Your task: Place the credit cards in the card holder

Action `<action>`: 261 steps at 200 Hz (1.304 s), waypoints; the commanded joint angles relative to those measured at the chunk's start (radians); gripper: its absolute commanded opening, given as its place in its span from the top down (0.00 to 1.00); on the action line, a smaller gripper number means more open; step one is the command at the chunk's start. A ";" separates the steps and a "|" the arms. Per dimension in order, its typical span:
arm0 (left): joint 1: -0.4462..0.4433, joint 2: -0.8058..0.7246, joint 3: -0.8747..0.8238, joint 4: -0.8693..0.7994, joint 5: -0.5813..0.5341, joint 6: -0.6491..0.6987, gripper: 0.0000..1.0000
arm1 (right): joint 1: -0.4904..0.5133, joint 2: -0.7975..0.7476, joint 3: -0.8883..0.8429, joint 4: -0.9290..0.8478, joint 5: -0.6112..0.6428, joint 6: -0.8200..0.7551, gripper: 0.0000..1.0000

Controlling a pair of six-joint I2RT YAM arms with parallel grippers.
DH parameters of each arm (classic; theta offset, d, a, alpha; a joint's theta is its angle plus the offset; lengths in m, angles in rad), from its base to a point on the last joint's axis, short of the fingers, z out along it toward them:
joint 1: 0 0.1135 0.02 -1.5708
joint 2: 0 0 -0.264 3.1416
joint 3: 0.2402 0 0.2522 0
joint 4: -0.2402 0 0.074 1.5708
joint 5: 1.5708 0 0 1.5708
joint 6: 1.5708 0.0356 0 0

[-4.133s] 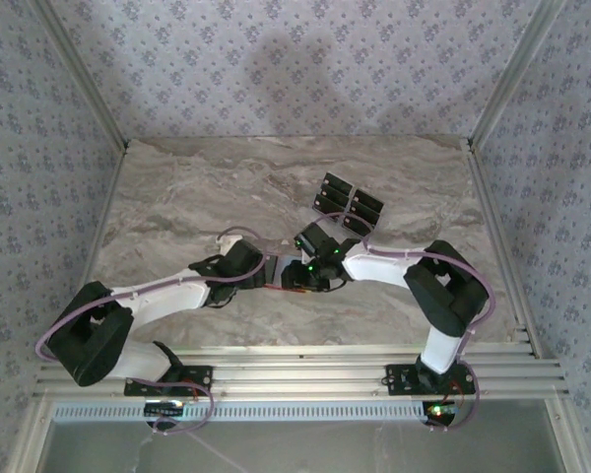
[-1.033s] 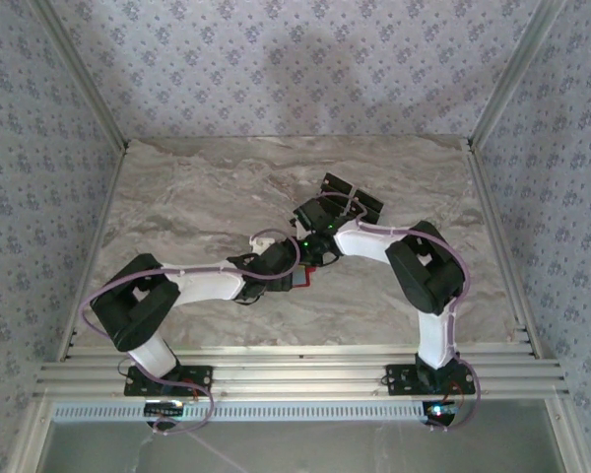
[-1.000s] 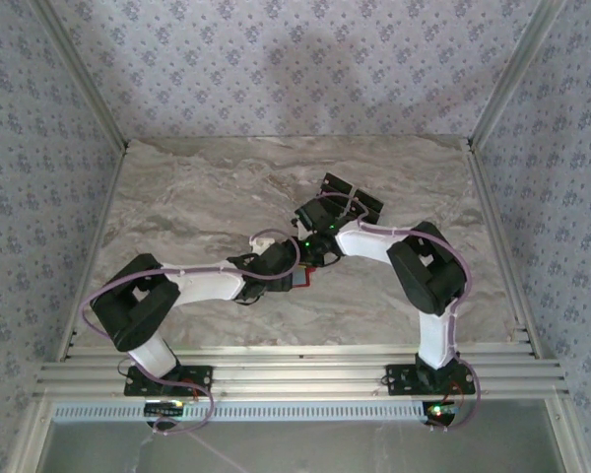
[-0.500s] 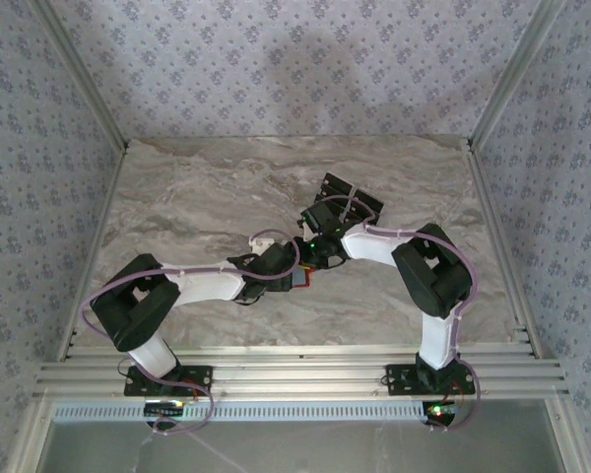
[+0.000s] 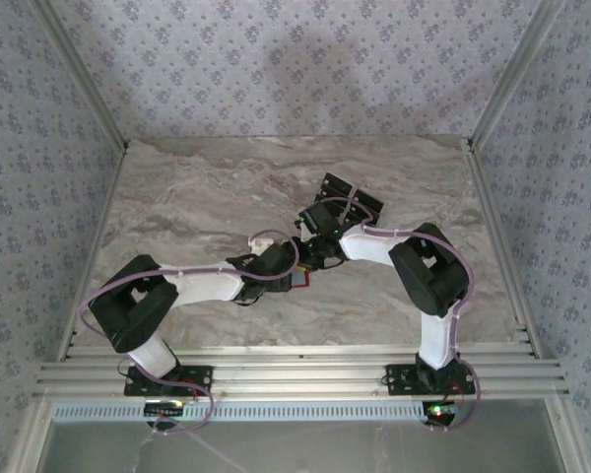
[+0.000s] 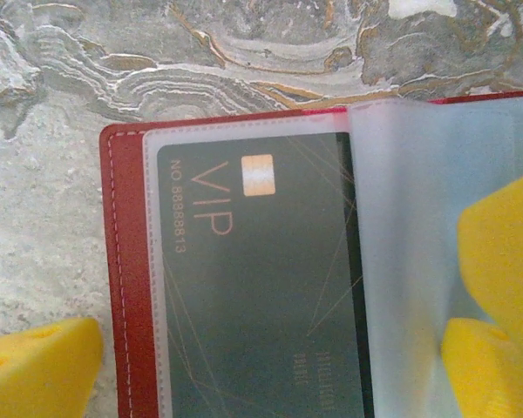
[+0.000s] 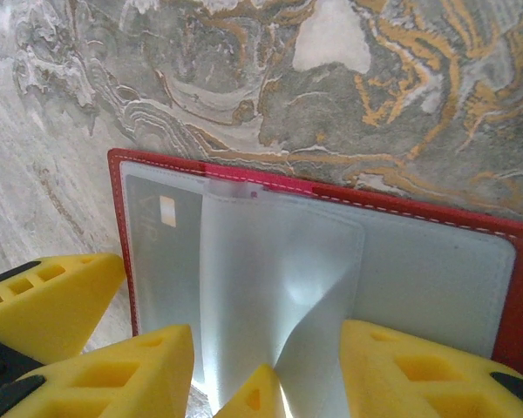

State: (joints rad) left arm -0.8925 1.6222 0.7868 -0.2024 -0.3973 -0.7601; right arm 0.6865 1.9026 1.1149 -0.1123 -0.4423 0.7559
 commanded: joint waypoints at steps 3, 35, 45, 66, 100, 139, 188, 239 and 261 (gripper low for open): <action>-0.002 -0.058 -0.008 -0.020 -0.029 0.004 0.00 | 0.012 0.029 -0.024 -0.013 -0.015 0.016 0.51; -0.002 -0.096 -0.014 -0.017 -0.025 0.015 0.00 | 0.013 0.035 -0.031 -0.004 -0.013 0.025 0.51; -0.002 -0.119 -0.028 -0.004 -0.025 0.017 0.00 | 0.013 0.035 -0.036 0.000 -0.013 0.028 0.51; -0.001 -0.182 -0.058 0.017 -0.037 0.019 0.00 | 0.013 0.038 -0.039 0.007 -0.019 0.033 0.51; 0.000 -0.254 -0.076 -0.024 -0.090 0.011 0.00 | 0.013 0.037 -0.044 0.013 -0.021 0.040 0.51; 0.005 -0.279 -0.091 -0.050 -0.108 0.002 0.00 | 0.004 0.015 -0.072 0.020 -0.011 0.055 0.51; 0.010 -0.282 -0.098 -0.051 -0.110 0.000 0.00 | -0.007 0.003 -0.098 0.024 -0.007 0.057 0.51; 0.016 -0.290 -0.101 -0.058 -0.113 -0.002 0.00 | 0.006 0.060 -0.052 0.067 -0.068 0.068 0.51; 0.017 -0.301 -0.108 -0.056 -0.112 -0.002 0.00 | 0.017 0.070 -0.030 0.074 -0.084 0.069 0.51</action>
State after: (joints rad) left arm -0.8806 1.3602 0.6964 -0.2436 -0.4877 -0.7532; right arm 0.6861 1.9171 1.0740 0.0059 -0.5137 0.8158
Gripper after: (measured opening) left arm 0.997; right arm 0.490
